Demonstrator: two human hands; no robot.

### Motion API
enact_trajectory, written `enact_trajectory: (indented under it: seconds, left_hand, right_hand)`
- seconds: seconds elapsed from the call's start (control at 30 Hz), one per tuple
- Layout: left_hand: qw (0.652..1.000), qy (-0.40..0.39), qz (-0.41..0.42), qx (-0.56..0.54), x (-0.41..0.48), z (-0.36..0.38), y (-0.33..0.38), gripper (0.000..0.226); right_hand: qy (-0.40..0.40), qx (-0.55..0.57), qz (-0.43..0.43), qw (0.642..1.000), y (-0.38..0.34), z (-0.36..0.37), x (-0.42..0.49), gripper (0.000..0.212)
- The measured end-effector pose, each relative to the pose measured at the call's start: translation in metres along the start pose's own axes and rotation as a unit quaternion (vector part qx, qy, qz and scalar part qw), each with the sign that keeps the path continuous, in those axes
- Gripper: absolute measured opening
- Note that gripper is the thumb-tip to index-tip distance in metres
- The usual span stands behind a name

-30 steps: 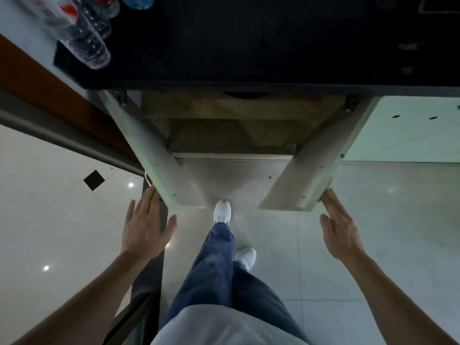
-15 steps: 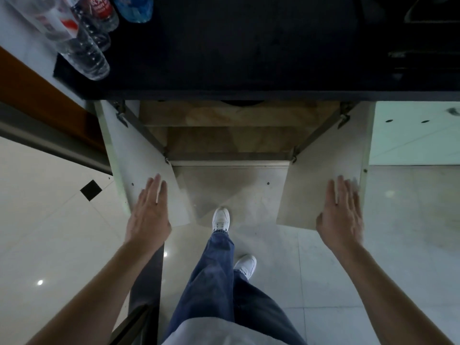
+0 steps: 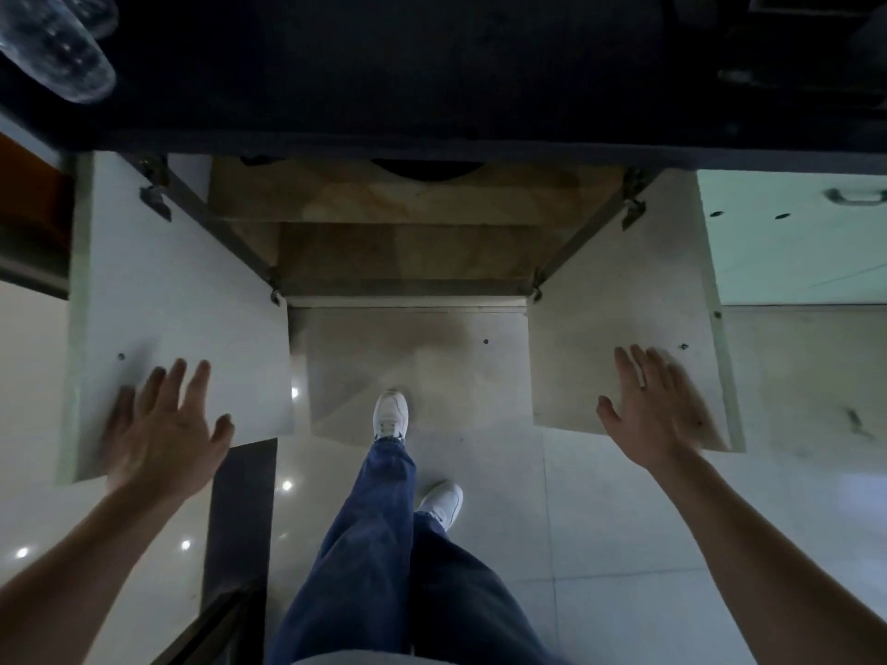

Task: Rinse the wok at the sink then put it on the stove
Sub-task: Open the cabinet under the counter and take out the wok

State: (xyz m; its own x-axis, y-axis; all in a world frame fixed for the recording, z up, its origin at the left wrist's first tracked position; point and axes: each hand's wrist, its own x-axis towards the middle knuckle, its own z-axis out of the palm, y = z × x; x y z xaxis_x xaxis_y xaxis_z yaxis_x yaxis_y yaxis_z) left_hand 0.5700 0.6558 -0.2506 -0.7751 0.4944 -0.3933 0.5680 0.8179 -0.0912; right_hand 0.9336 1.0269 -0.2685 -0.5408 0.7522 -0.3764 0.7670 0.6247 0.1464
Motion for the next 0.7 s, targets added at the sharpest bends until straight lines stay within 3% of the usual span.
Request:
enact_trajectory:
  seconds: [0.1,0.3,0.43,0.7]
  left_hand:
    - [1.000,0.011,-0.012,0.008,0.004,-0.002,0.006,0.075]
    - [0.998,0.036,0.052,-0.004,0.028,0.006,0.045,0.074]
    - [0.994,0.078,0.078,-0.027,0.071,0.011,0.057,0.071]
    - [0.976,0.175,0.052,-0.118,0.175,0.026,0.075,0.065]
  right_hand:
    - [0.002,0.004,0.017,1.000,0.006,0.000,0.006,0.077]
    - [0.026,0.051,-0.011,0.998,-0.028,0.018,0.025,0.076]
    - [0.036,0.078,-0.057,0.995,-0.085,0.020,0.052,0.074]
    - [0.142,0.140,-0.166,0.966,-0.231,0.011,0.127,0.067]
